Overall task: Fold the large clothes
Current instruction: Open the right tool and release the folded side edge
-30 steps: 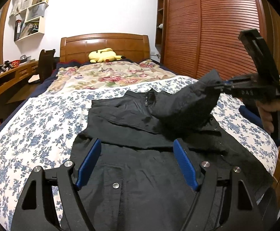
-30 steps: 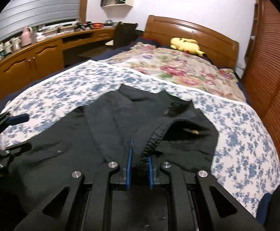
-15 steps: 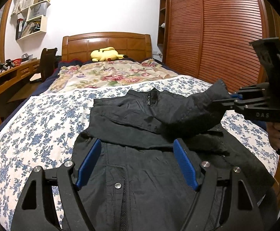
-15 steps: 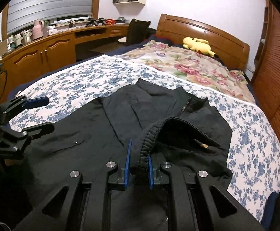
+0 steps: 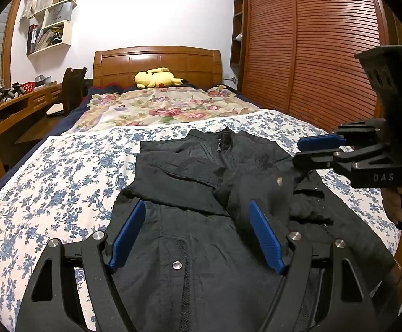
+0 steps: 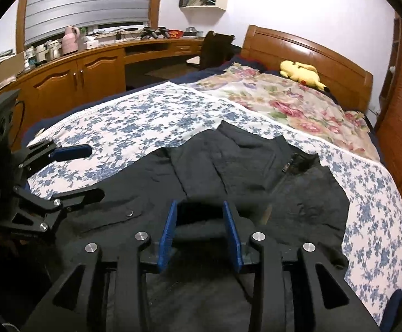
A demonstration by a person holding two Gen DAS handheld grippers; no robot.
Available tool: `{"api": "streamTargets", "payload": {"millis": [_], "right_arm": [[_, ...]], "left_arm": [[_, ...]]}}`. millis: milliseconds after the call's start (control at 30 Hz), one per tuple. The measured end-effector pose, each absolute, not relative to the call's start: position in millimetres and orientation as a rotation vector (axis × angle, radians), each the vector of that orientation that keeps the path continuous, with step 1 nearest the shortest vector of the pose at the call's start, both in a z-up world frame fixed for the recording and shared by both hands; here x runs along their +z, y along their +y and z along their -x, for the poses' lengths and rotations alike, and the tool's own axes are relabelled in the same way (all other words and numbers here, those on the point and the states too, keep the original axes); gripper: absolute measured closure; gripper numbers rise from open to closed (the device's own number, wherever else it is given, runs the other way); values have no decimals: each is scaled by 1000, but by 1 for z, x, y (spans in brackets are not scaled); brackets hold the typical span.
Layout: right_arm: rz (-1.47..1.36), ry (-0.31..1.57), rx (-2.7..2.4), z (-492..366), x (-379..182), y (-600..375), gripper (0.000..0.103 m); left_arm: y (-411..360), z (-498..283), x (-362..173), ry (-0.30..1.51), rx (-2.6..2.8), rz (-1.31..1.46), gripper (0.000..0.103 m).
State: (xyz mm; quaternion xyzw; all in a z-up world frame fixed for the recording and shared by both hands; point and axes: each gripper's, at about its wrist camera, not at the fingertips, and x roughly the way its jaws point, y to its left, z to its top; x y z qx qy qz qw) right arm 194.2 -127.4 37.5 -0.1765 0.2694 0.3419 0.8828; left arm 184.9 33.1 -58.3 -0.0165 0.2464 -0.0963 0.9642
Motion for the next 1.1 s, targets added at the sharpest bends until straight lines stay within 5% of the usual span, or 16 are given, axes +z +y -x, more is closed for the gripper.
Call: {"api": "streamTargets", "payload": {"millis": [667, 800, 1100], "right_arm": [[185, 645, 474, -208, -46, -212, 63], [192, 665, 434, -209, -69, -221, 50], [100, 735, 440, -214, -88, -244, 49]], "left_arm": [[-14, -190, -79, 582, -292, -22, 25], [-46, -190, -85, 610, -348, -52, 25], [-110, -181, -97, 667, -470, -141, 25]]}}
